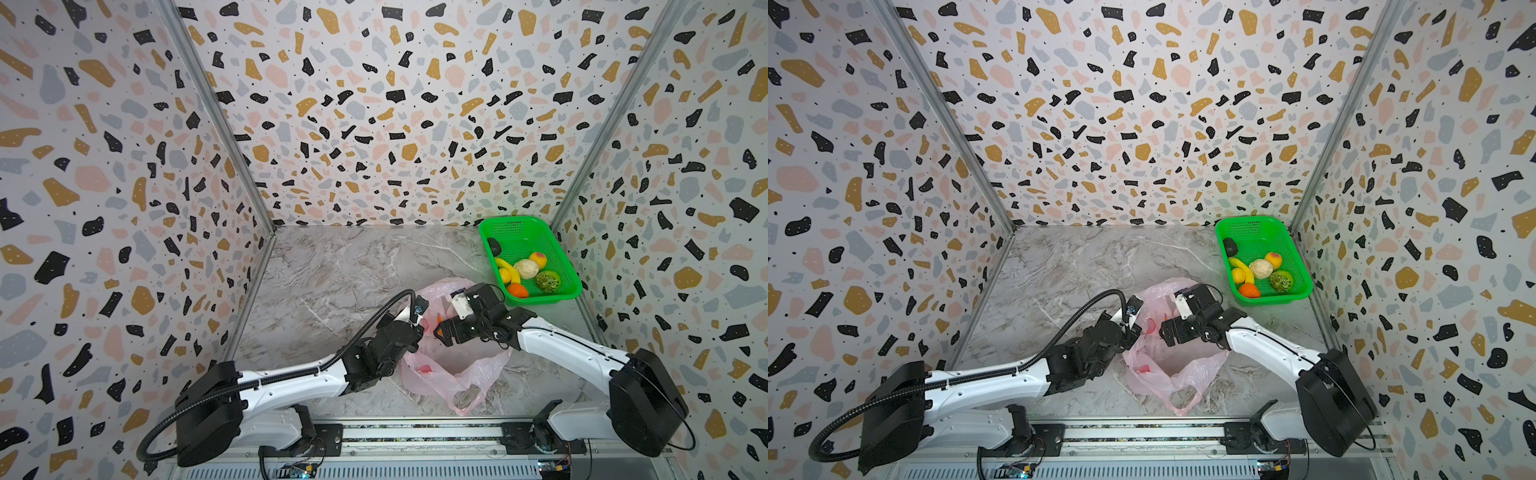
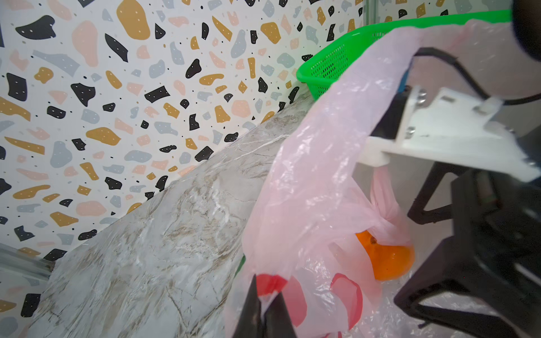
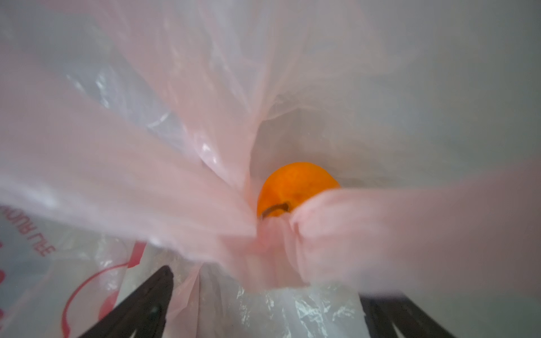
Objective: Untie the knot of the plastic bag and take out the fruit
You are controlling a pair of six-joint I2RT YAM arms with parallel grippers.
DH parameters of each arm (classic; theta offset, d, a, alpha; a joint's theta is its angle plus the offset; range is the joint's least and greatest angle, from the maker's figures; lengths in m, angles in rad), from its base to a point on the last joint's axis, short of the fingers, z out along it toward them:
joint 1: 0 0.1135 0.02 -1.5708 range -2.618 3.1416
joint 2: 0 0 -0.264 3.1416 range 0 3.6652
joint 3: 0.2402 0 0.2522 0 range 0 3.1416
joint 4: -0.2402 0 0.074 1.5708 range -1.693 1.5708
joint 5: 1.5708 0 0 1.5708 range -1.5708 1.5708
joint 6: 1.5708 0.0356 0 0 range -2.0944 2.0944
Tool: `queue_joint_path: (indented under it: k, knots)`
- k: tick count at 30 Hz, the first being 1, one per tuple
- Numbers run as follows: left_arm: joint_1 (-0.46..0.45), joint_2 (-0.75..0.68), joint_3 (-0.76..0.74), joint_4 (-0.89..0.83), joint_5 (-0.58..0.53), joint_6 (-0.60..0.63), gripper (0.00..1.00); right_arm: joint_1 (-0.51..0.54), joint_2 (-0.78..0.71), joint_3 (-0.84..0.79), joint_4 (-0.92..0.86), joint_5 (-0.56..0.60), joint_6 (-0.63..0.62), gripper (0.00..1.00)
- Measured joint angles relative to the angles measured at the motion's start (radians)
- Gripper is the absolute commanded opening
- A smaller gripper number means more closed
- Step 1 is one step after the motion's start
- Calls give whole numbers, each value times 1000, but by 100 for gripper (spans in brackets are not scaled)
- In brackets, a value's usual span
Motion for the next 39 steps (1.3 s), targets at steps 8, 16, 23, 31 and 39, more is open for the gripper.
queue_joint_path:
  k: [8, 16, 23, 31, 39]
  knots:
    - [-17, -7, 0, -18, 7, -3, 0, -24, 11, -33, 66, 39, 69, 84]
    - [-66, 11, 0, 0, 59, -19, 0, 14, 148, 1, 124, 106, 129, 92]
    - [-69, 14, 0, 19, 73, -26, 0, 45, 202, 25, 179, 124, 162, 93]
    - [-69, 14, -3, 33, 75, -26, 0, 64, 289, 50, 222, 140, 183, 90]
    - [-69, 7, -38, 35, 76, -33, 0, 101, 327, 95, 251, 190, 188, 85]
